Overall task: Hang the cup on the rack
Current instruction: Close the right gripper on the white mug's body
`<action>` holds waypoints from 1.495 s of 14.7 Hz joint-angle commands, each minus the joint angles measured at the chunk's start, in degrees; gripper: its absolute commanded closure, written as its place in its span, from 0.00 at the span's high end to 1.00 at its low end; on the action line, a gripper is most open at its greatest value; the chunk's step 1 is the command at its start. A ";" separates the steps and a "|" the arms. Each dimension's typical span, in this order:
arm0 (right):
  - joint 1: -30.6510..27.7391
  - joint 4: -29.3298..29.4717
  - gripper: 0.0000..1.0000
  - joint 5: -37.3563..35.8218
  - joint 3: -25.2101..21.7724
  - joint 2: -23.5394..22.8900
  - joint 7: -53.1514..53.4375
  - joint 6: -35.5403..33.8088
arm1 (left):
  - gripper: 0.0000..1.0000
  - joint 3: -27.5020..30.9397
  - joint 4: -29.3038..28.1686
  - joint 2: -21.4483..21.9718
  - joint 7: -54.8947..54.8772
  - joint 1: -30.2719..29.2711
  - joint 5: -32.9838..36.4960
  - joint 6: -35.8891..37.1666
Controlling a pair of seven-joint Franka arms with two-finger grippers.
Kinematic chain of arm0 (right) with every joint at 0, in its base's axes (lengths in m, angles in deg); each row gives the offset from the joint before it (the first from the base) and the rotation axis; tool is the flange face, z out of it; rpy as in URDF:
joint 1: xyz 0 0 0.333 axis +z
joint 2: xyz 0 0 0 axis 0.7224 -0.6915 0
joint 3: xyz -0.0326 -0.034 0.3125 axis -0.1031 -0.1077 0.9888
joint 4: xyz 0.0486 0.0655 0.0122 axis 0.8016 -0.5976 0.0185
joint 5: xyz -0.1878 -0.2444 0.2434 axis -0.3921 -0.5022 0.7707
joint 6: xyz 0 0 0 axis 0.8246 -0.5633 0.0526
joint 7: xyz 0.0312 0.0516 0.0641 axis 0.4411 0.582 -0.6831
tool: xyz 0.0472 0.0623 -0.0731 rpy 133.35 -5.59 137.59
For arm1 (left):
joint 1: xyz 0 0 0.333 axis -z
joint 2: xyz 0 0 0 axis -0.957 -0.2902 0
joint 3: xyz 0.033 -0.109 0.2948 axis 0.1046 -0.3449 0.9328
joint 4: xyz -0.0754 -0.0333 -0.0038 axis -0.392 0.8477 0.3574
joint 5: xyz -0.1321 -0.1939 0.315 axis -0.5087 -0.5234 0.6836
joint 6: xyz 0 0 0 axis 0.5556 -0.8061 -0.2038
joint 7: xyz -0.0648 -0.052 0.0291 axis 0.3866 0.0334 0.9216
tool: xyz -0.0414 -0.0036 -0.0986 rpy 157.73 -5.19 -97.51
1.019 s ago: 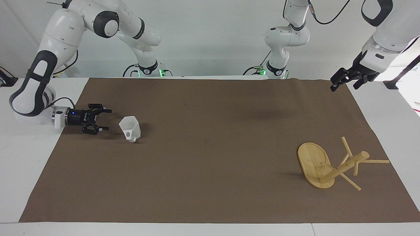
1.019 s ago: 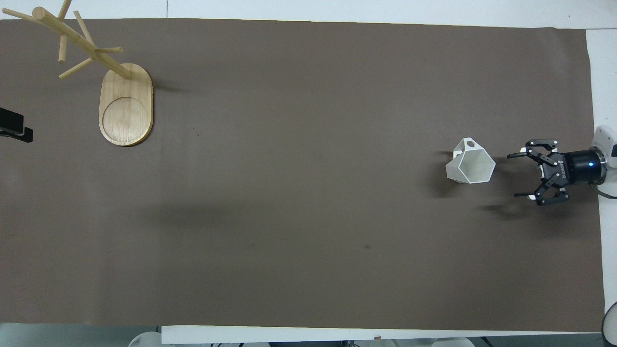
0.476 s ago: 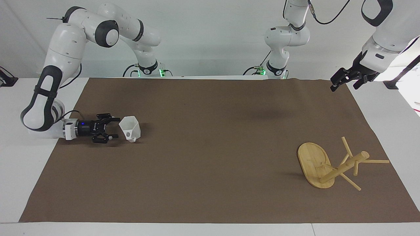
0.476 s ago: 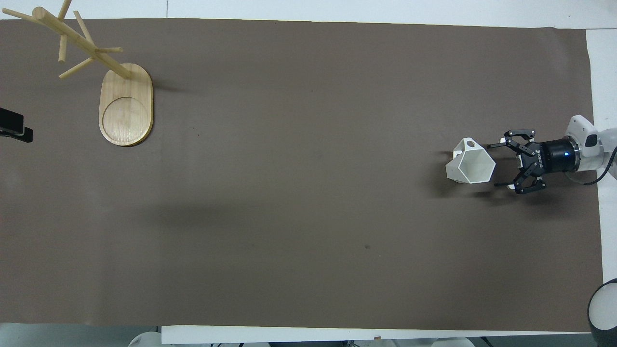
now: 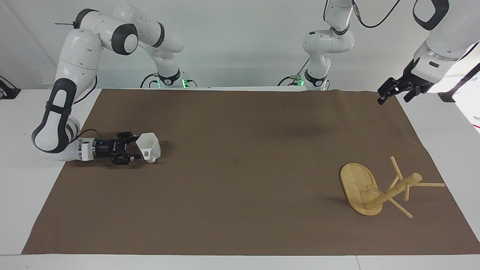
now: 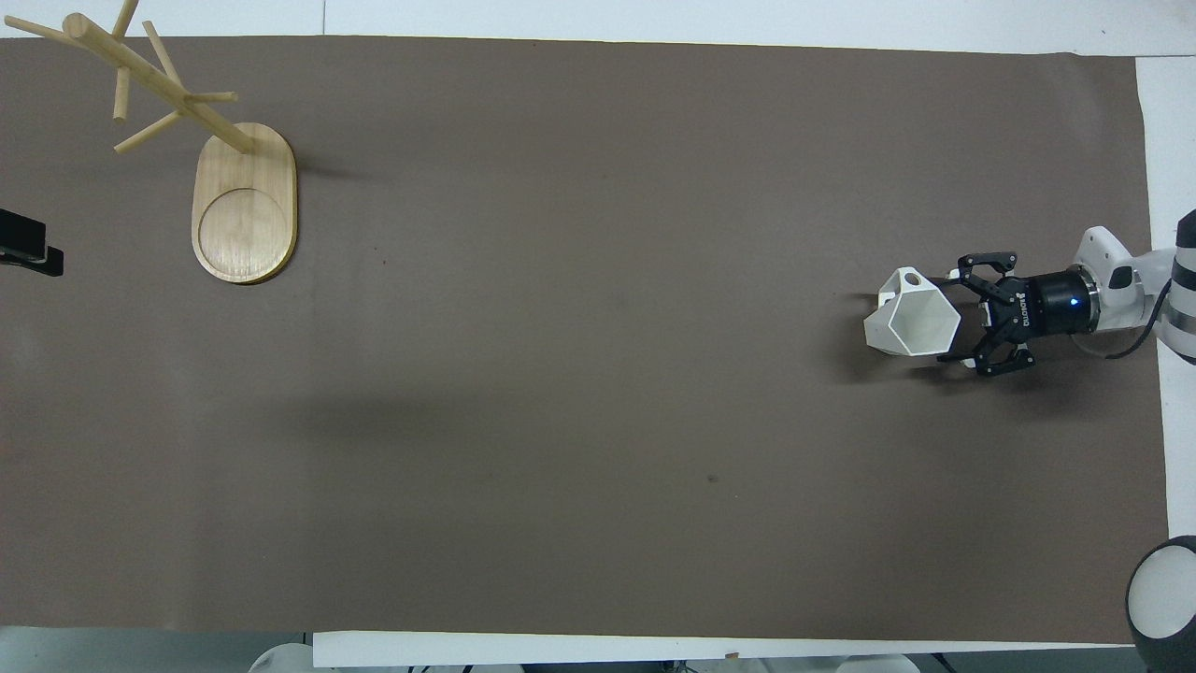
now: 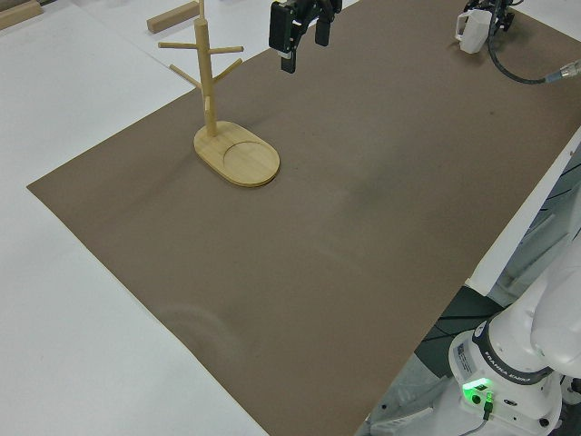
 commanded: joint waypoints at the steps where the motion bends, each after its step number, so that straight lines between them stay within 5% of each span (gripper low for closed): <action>1: 1.14 -2.21 1.00 1.15 0.14 0.61 -1.39 2.46 | 1.00 -0.05 -0.27 0.24 -0.12 0.03 1.06 0.19; 18: 6.07 -6.08 0.99 2.91 0.40 2.11 -3.50 4.05 | 1.00 -0.05 -0.36 0.24 -0.12 0.03 1.06 0.19; 20: 6.77 -5.82 0.87 2.73 1.10 2.20 -3.76 4.05 | 1.00 -0.05 -0.27 0.24 -0.12 0.03 1.06 0.19; 22: 7.13 -5.64 0.60 2.56 1.19 2.20 -3.76 4.14 | 1.00 -0.05 -0.45 0.50 -0.04 -0.06 1.15 2.81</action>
